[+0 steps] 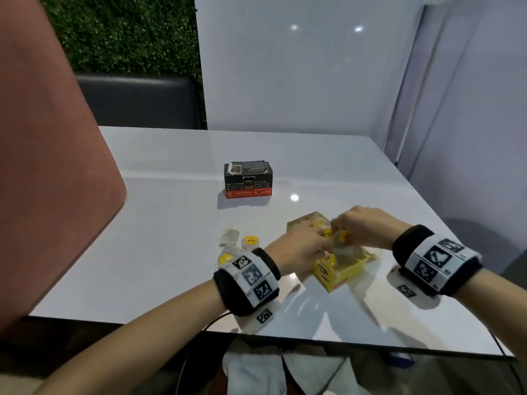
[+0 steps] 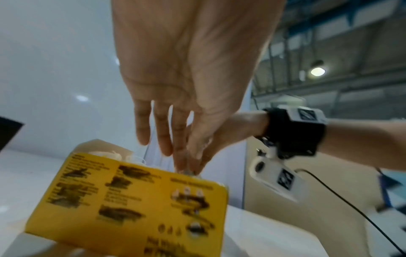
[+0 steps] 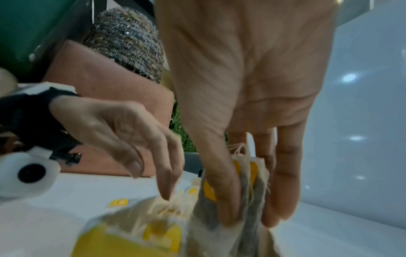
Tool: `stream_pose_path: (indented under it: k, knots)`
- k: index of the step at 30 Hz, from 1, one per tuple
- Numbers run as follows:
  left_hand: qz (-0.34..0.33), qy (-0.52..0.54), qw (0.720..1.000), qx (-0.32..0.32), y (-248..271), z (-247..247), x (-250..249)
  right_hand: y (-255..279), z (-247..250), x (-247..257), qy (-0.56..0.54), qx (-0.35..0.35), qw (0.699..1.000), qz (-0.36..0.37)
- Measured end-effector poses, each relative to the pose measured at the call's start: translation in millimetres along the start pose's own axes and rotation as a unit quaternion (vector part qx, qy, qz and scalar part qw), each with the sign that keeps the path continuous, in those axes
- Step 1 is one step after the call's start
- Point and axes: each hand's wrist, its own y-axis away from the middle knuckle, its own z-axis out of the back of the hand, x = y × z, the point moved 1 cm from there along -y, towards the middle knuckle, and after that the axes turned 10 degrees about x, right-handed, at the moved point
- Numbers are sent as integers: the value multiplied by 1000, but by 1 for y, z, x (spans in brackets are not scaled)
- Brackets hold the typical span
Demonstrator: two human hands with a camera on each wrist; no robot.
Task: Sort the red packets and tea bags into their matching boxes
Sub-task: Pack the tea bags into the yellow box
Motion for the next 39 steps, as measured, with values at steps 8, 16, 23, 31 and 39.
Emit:
stream_pose_path:
  k: [8,16,23,31,39]
  knots:
    - [-40,-15,999,-21,5,-35,-6,-18,-17,16,111,73,991,13]
    - [-59,32,997,-45,9,-35,-5,-25,-21,21,182,-48,981,45]
    - [-27,18,999,-20,10,-36,1,-26,-34,6,196,-84,975,55]
    - [-14,13,1000,-2,6,-36,1,-19,-31,14,112,-60,991,-45]
    - [-25,23,999,15,8,-34,12,-22,-44,17,36,-37,993,-104]
